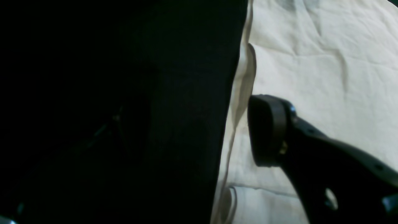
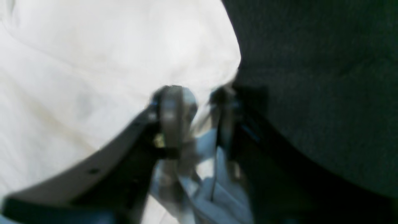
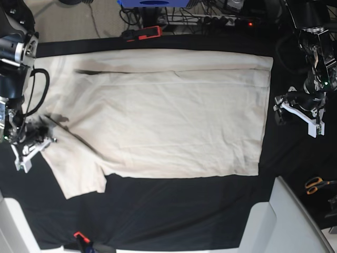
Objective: Fold the T-shirt properly
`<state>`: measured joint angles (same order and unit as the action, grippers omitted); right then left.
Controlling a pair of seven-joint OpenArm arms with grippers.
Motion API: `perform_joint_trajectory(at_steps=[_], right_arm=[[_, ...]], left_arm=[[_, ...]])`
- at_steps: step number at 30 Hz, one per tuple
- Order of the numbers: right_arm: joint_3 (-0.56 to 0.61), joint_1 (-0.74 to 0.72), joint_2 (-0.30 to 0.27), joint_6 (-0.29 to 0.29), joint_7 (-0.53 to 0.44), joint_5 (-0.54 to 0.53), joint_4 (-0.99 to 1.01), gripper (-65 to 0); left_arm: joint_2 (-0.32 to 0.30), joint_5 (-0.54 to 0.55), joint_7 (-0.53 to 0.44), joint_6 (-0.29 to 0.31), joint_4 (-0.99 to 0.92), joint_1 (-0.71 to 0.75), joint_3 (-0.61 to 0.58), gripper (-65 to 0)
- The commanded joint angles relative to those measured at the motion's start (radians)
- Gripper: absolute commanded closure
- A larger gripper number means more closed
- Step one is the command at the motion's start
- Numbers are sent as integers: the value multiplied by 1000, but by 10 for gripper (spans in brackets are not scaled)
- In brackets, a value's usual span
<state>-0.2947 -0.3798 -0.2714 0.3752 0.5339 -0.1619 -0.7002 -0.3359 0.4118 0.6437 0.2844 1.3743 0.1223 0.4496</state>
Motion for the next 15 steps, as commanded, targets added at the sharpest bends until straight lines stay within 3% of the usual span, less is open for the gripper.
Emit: perform_joint_trajectory(at_steps=[1, 3, 15], right_arm=[[-2, -29, -33, 0, -19, -9, -14, -74], [-2, -29, -36, 0, -21, -9, -14, 0], [-2, -37, -42, 0, -19, -9, -20, 0]], left_arm=[[-21, 8, -20, -1, 18, -9, 8, -476], [-21, 8, -20, -1, 18, -9, 8, -476], [-19, 8, -20, -1, 10, -34, 1, -476]])
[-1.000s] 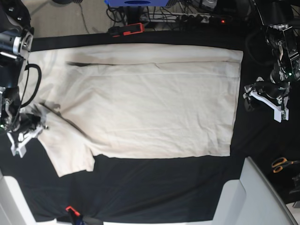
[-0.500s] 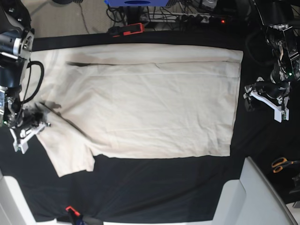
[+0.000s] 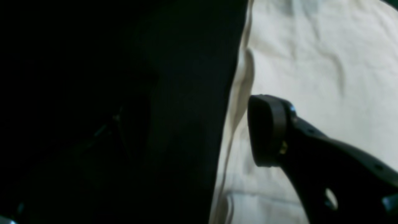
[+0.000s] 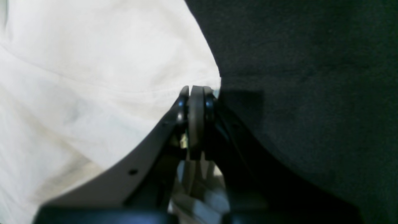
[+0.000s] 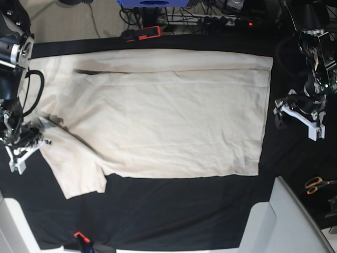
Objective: Fold the T-shirt properly
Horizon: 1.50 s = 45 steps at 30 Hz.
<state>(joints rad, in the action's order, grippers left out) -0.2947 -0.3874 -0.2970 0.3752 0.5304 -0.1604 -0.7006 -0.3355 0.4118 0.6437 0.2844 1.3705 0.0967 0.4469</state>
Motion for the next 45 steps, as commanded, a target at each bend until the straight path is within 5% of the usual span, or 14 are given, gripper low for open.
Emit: perform_joint_trajectory(at_steps=[1, 4, 9, 11, 26, 32, 36, 45], right_arm=[[-2, -29, -17, -2, -19, -11, -21, 0], [-11, -23, -15, -3, -11, -11, -83, -18], [-13, -26, -15, -3, 64, -17, -109, -296], [-14, -26, -15, -3, 63, -17, -100, -354], [-13, -49, -17, -38, -106, -17, 135, -345], [-11, -49, -17, -37, -106, -17, 135, -104], [-7, -49, -17, -37, -106, -17, 135, -6], [-5, -49, -17, -37, -106, -14, 132, 0]], left_arm=[[-20, 8, -20, -1, 14, -10, 3, -476], [-20, 8, -20, -1, 17, -16, 3, -476], [-20, 8, -20, -1, 14, -16, 3, -476], [-20, 8, -20, -1, 14, -16, 3, -476], [-20, 8, -20, -1, 14, -16, 3, -476], [-20, 8, -20, -1, 14, -16, 3, -476], [-20, 12, -20, -1, 14, -18, 3, -476], [-27, 8, -20, 0, -62, -154, 3, -476]])
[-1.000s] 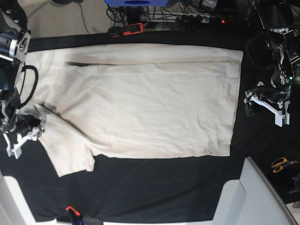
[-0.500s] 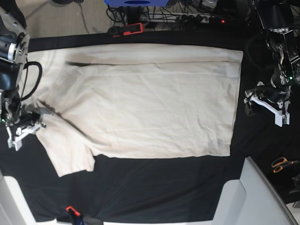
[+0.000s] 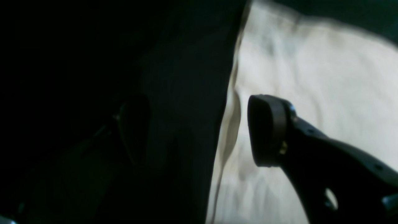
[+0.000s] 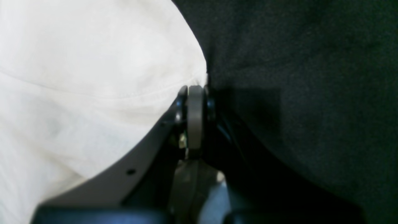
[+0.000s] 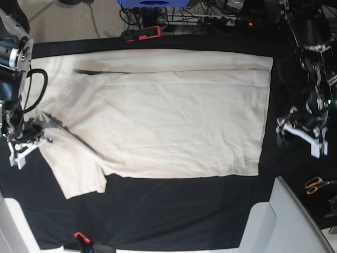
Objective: Fold the T-shirt properly
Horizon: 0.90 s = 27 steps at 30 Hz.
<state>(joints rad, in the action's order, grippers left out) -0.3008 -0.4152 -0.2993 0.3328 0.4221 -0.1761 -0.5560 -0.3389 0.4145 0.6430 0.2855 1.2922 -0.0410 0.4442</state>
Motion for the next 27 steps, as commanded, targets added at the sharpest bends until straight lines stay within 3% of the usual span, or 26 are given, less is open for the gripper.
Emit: perform_joint_trajectory(at_steps=[1, 5, 9, 16, 20, 24, 27], right_arm=[[2, -21, -15, 5, 2, 2, -12, 0], [4, -21, -16, 5, 4, 3, -14, 0], [4, -21, -36, 5, 4, 3, -14, 0], [5, -21, -45, 5, 4, 5, -14, 0], [41, -21, -51, 5, 4, 5, -14, 0], [157, -24, -51, -1, 4, 3, -45, 0], [165, -26, -45, -1, 4, 3, -52, 0]], left_arm=[[-25, 5, -19, -1, -16, -47, 6, -481], [-42, 4, -18, -1, -231, -219, -25, -482], [-64, 4, -27, -4, -425, -368, -186, -476], [-33, 4, -142, -30, -733, -580, -299, -474], [-30, 4, -200, -98, -759, -569, -299, -474], [-32, 4, -240, -99, -764, -549, -301, -476], [-32, 4, -242, -99, -764, -563, -298, -482]])
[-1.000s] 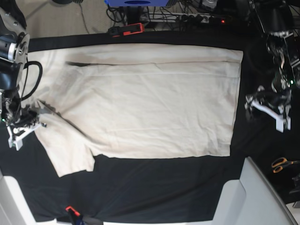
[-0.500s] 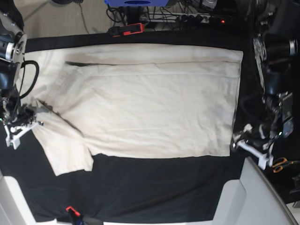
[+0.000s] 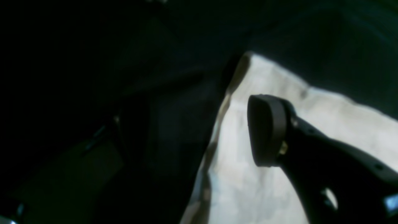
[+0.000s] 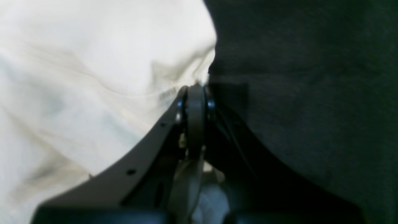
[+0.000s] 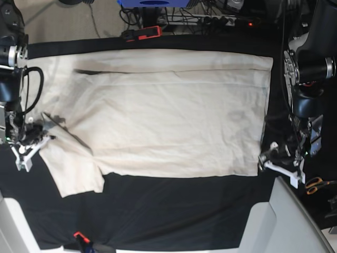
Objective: Fold the T-shirt properly
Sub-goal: 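Move the left gripper along the shirt's side edge and grasp it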
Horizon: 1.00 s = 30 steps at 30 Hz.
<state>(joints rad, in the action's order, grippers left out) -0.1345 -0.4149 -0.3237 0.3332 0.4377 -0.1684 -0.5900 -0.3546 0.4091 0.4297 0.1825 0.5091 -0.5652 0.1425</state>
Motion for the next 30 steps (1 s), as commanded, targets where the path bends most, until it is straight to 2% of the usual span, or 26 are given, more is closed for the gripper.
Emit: perform_joint_trajectory(at_steps=[1, 6, 11, 22, 27, 28, 30], right_arm=[[-1, -26, -21, -1, -12, -4, -18, 0], [2, -26, -5, -3, -12, -4, -18, 0], [2, -26, -4, -3, -12, -4, -18, 0], [2, -26, -4, -3, -12, -6, -18, 0], [-1, -23, -4, -3, -12, -7, -49, 0], [-1, -22, -4, -3, -12, -7, -54, 0], [-1, -22, -4, -3, -12, -7, -52, 0]], left_arm=[[-16, 9, -28, 4, 20, -52, 4, -482], [-14, 9, -42, 4, -82, -135, 3, -482], [-13, 9, -164, 4, -260, -184, 3, -482], [76, 9, -157, 4, -269, -102, 1, -476], [85, 14, -136, 4, -264, -59, 3, -471], [85, 15, -117, 4, -263, -54, 4, -459], [85, 15, -98, 4, -263, -49, 9, -388]])
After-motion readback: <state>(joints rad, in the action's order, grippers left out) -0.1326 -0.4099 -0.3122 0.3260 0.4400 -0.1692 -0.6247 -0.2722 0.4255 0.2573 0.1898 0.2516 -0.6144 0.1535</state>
